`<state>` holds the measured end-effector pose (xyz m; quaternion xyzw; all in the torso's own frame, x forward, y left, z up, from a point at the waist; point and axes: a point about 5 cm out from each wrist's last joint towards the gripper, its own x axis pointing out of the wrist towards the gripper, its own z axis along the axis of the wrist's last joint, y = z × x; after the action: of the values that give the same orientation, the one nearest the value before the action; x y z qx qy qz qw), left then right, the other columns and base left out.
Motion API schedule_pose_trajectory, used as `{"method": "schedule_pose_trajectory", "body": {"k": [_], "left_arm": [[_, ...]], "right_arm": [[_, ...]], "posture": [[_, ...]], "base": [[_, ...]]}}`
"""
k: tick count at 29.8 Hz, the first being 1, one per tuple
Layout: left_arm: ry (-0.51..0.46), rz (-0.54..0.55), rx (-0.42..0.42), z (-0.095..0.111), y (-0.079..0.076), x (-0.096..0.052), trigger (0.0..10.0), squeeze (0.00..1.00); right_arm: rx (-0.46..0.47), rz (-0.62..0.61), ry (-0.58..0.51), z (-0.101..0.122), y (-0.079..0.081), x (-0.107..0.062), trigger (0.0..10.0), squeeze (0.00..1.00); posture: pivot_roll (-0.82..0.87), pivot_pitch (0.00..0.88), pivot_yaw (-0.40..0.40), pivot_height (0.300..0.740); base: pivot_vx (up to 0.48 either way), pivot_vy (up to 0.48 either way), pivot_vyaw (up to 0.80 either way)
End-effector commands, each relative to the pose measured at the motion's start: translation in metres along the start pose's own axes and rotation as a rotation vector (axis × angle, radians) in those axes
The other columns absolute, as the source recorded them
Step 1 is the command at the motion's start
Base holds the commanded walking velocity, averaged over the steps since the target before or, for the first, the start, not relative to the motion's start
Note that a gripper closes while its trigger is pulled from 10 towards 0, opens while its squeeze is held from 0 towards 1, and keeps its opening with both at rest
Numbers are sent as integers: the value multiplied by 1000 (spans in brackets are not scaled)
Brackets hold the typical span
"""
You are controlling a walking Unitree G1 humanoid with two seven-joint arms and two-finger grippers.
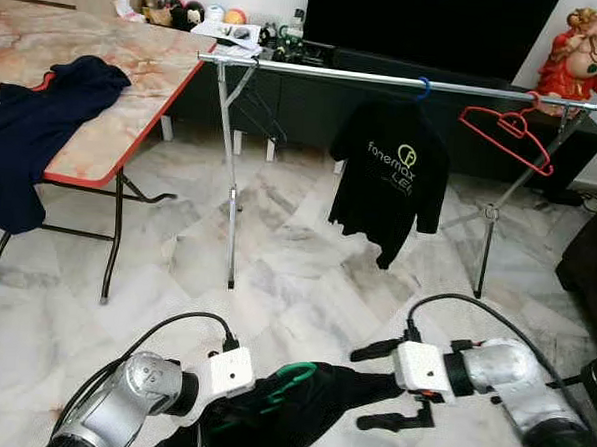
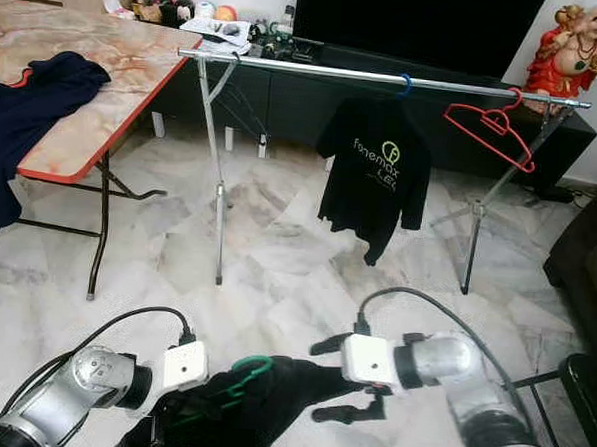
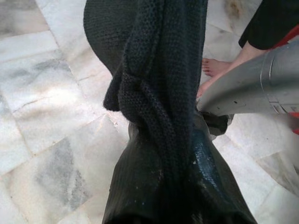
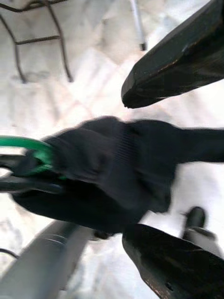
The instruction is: Hang hanger
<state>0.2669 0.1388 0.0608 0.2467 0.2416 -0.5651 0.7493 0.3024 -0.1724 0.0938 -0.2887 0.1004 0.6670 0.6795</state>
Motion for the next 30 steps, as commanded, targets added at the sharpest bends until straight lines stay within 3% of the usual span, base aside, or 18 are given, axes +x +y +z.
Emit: {"method": "schedule_pose_trajectory", "body": {"k": [1,10,20,21,22,30], "left_arm": [[-16,-8,44,11,1,0,0,0],[-15,-15,106,25,2,-1,0,0],[-1,-20,159,34,3,-3,0,0],[1,-22,163,35,3,-3,0,0],[-1,-23,165,36,2,-3,0,0],[-15,-24,189,44,4,-4,0,0]], "right_arm": [[16,-57,-20,2,-7,0,10000,0],[42,-3,47,-9,5,19,10000,0],[39,-50,63,-12,5,27,10000,0],[57,-57,58,-13,6,27,5765,0],[69,-64,53,-14,6,27,0,0],[89,-76,63,-19,11,30,0,0]], "posture": [[45,73,-126,740],[69,63,-123,740],[77,43,-115,740],[77,41,-113,740],[78,38,-111,740],[77,29,-105,740]], "base": [[0,0,0],[0,0,0],[0,0,0],[0,0,0],[0,0,0],[0,0,0]]}}
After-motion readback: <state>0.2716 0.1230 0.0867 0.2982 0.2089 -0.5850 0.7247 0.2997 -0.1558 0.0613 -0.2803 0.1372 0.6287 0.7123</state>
